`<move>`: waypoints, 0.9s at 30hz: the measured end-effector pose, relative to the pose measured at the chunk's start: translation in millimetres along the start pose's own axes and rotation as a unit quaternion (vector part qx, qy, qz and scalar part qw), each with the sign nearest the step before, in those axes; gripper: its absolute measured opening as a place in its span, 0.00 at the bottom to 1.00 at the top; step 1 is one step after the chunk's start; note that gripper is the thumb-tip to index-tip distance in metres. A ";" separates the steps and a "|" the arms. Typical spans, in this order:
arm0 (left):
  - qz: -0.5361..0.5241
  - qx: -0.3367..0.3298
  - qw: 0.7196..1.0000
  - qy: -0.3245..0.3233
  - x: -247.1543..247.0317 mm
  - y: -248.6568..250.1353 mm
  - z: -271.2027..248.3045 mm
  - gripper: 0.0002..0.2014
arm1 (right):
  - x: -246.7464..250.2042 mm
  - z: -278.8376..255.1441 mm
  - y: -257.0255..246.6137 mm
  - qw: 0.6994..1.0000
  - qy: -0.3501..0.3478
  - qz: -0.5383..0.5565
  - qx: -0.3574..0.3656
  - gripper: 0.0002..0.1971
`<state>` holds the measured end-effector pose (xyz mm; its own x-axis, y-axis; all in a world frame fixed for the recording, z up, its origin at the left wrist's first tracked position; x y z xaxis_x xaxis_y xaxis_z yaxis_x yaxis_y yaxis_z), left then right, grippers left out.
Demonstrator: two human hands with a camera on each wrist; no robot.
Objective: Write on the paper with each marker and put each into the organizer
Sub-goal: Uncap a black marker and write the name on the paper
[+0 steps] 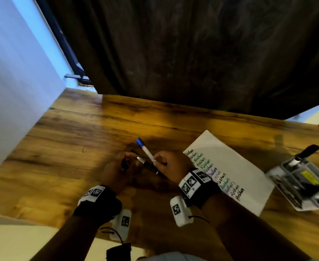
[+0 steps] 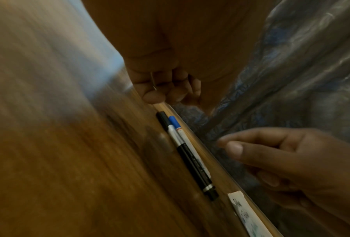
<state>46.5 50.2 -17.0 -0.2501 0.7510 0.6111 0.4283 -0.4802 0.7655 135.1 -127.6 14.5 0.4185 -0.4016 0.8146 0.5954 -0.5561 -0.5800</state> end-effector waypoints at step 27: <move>0.062 -0.102 0.993 0.000 -31.6 62.6 -12.0 0.25 | 45.7 -69.0 34.2 0.994 0.090 -0.049 -0.028 0.14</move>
<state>70.8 -9.1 14.0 -0.2064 0.6803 0.7032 0.2701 -0.6512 0.7092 127.3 -215.1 31.5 0.2274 -0.4645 0.8559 0.5865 -0.6363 -0.5011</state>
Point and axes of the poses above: each hand's wrist, its own z-axis towards the middle knuckle, its own x-axis out of the back of the hand, y = z × x, the point moved 6 cm from there along z, towards the middle knuckle, and after that the axes turned 11 degrees about x, right-handed, at the moved point
